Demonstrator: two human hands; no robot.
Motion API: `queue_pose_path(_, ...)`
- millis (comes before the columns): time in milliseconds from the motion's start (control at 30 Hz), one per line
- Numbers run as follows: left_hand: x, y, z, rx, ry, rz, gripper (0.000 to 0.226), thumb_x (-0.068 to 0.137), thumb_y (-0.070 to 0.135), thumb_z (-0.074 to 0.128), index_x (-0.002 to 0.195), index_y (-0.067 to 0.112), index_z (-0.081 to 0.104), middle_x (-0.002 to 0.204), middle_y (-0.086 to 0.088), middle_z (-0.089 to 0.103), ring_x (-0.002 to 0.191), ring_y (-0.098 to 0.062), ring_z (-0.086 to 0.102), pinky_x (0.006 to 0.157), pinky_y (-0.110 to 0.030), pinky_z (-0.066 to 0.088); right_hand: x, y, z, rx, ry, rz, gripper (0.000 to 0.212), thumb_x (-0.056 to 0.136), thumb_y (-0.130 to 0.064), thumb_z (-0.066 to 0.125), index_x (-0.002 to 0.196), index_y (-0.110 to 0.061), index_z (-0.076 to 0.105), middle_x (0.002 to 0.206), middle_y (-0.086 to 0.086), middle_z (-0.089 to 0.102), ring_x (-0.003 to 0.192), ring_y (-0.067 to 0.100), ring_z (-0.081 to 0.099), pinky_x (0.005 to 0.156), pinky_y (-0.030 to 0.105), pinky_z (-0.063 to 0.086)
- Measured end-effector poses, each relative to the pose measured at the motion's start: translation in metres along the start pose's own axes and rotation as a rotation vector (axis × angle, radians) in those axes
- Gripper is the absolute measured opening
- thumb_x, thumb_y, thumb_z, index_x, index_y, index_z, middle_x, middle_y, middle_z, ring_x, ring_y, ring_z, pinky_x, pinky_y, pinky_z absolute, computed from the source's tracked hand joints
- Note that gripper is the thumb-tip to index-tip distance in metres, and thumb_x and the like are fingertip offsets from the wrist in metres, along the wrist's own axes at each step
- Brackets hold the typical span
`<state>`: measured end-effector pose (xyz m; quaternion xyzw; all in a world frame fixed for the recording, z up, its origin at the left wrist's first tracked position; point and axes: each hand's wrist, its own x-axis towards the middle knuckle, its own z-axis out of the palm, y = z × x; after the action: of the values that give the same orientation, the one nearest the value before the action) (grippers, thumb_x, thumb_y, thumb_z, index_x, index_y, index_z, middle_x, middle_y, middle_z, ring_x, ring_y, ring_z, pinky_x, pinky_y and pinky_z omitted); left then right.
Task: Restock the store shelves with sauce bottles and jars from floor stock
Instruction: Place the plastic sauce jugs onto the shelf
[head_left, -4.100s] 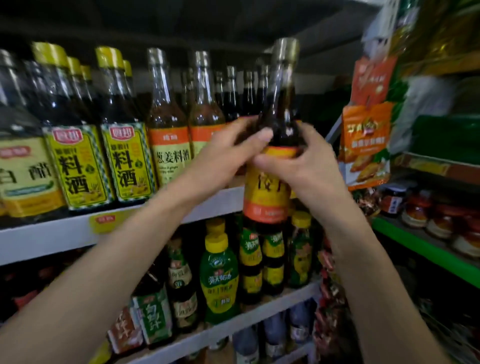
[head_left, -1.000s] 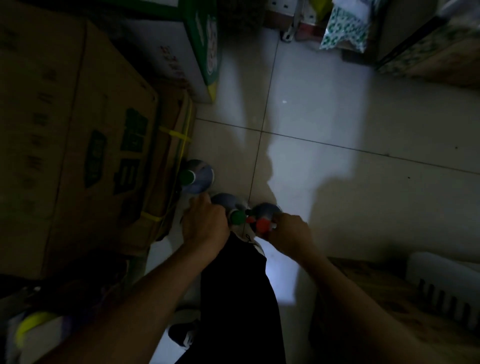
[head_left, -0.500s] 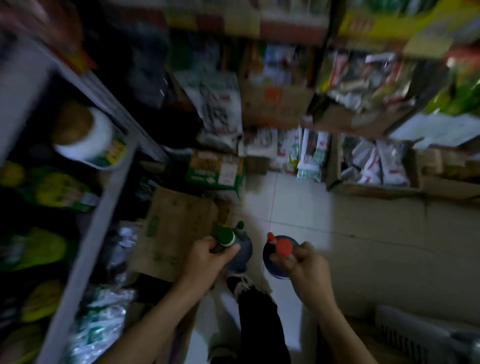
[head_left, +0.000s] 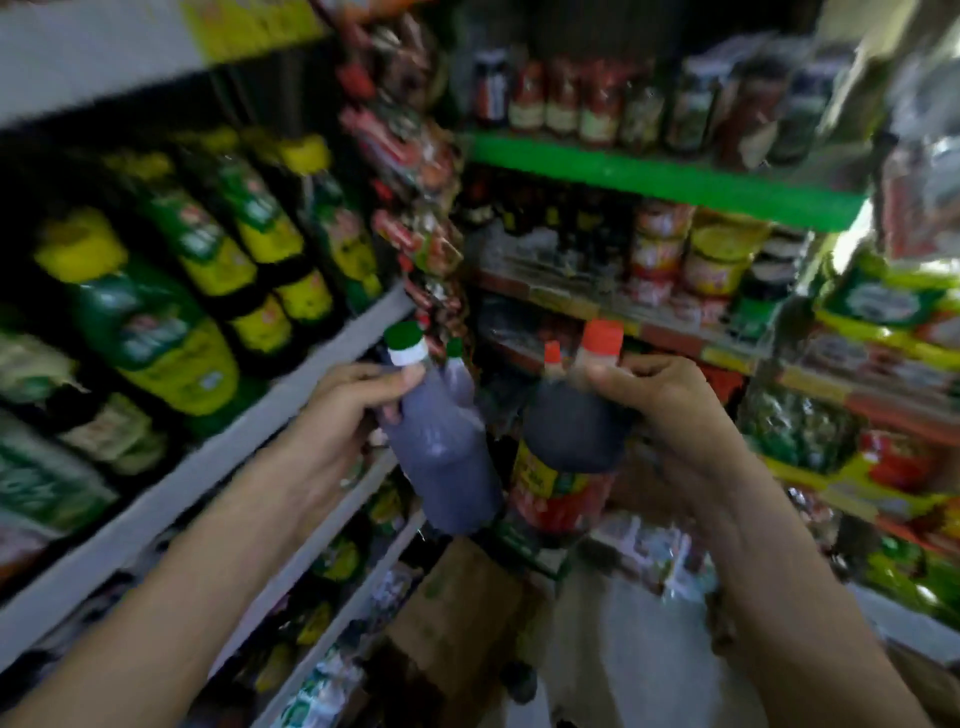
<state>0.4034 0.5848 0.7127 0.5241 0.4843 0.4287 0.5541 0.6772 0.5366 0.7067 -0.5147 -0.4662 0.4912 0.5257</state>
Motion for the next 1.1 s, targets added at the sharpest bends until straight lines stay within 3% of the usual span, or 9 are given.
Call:
queue_pose_path(200,-0.014,0.082,-0.011,-0.013,0.128,0.081,0.039,0.066,0.016,0.073,0.036,0.011,0.049,0.038,-0.004,0.043,0.040,-0.012,0.042,0.051,-0.023,0.035,0.075,-0.074,0.020,0.186,-0.394,0.001,0.020,0.064,-0.034,0.075,0.061,-0.014,0.077,0.067,0.002,0.072,0.063,0.014,0.069,0.068,0.025,0.050)
queue_pose_path(367,-0.042,0.096,-0.018,0.039,0.259,0.076,0.035,0.069,0.025,0.067,0.038,0.014,0.053,0.041,-0.004,0.044,0.043,-0.014,0.044,0.050,-0.024,0.035,0.107,-0.101,0.051,0.286,-0.756,0.002,0.053,0.032,-0.050,0.095,0.064,-0.012,0.078,0.067,0.001,0.074,0.063,0.011,0.071,0.064,0.020,0.055)
queue_pose_path(433,-0.056,0.094,-0.023,0.037,0.328,0.065,0.034,0.069,0.024,0.067,0.039,0.015,0.054,0.041,-0.003,0.043,0.042,-0.014,0.043,0.052,-0.028,0.033,0.112,-0.103,0.067,0.322,-0.841,0.016,0.052,0.029,-0.052,0.096,0.059,-0.014,0.077,0.063,-0.001,0.072,0.060,0.008,0.070,0.060,0.018,0.054)
queue_pose_path(633,-0.099,0.074,-0.039,0.132,0.482,-0.001,0.031,0.063,0.030,0.083,0.042,0.018,0.064,0.042,0.003,0.047,0.044,-0.009,0.043,0.054,-0.029,0.028,0.114,-0.086,0.113,0.284,-0.965,0.093,0.055,0.025,-0.054,0.096,0.057,-0.015,0.076,0.058,-0.002,0.069,0.056,0.009,0.066,0.061,0.020,0.051)
queue_pose_path(767,-0.119,0.044,-0.050,0.129,0.590,-0.087,0.037,0.073,0.032,0.076,0.042,0.018,0.061,0.042,0.002,0.046,0.040,-0.007,0.043,0.046,-0.021,0.030,0.112,-0.069,0.132,0.209,-1.034,0.154,0.063,0.031,-0.052,0.097,0.072,-0.007,0.079,0.073,0.008,0.074,0.068,0.018,0.071,0.068,0.025,0.056)
queue_pose_path(867,-0.130,0.021,-0.059,0.130,0.666,-0.151,0.036,0.082,0.027,0.075,0.061,0.001,0.060,0.046,-0.005,0.044,0.043,-0.012,0.043,0.048,-0.024,0.029,0.108,-0.057,0.142,0.153,-1.057,0.163,0.060,0.031,-0.053,0.097,0.068,-0.010,0.079,0.073,0.007,0.075,0.069,0.017,0.071,0.069,0.025,0.054)
queue_pose_path(967,-0.138,-0.002,-0.065,0.133,0.723,-0.201,0.043,0.084,0.027,0.074,0.055,0.004,0.054,0.045,-0.005,0.043,0.041,-0.012,0.043,0.042,-0.020,0.029,0.105,-0.042,0.150,0.064,-1.009,0.185,0.064,0.023,-0.057,0.096,0.061,-0.009,0.075,0.068,0.006,0.071,0.067,0.017,0.067,0.070,0.026,0.048)
queue_pose_path(1033,-0.140,-0.016,-0.068,0.145,0.760,-0.232,0.048,0.086,0.025,0.073,0.046,0.011,0.049,0.042,-0.003,0.043,0.038,-0.009,0.043,0.040,-0.017,0.029,0.101,-0.033,0.154,0.002,-1.006,0.190,0.067,0.029,-0.058,0.095,0.065,-0.006,0.072,0.070,0.010,0.068,0.071,0.021,0.064,0.070,0.028,0.045)
queue_pose_path(1100,-0.144,-0.030,-0.069,0.152,0.776,-0.275,0.050,0.087,0.024,0.072,0.045,0.013,0.048,0.042,-0.002,0.043,0.039,-0.009,0.044,0.043,-0.018,0.031,0.096,-0.026,0.158,-0.039,-1.018,0.213,0.051,0.047,-0.049,0.091,0.068,-0.005,0.074,0.073,0.010,0.070,0.075,0.021,0.065,0.075,0.031,0.044)
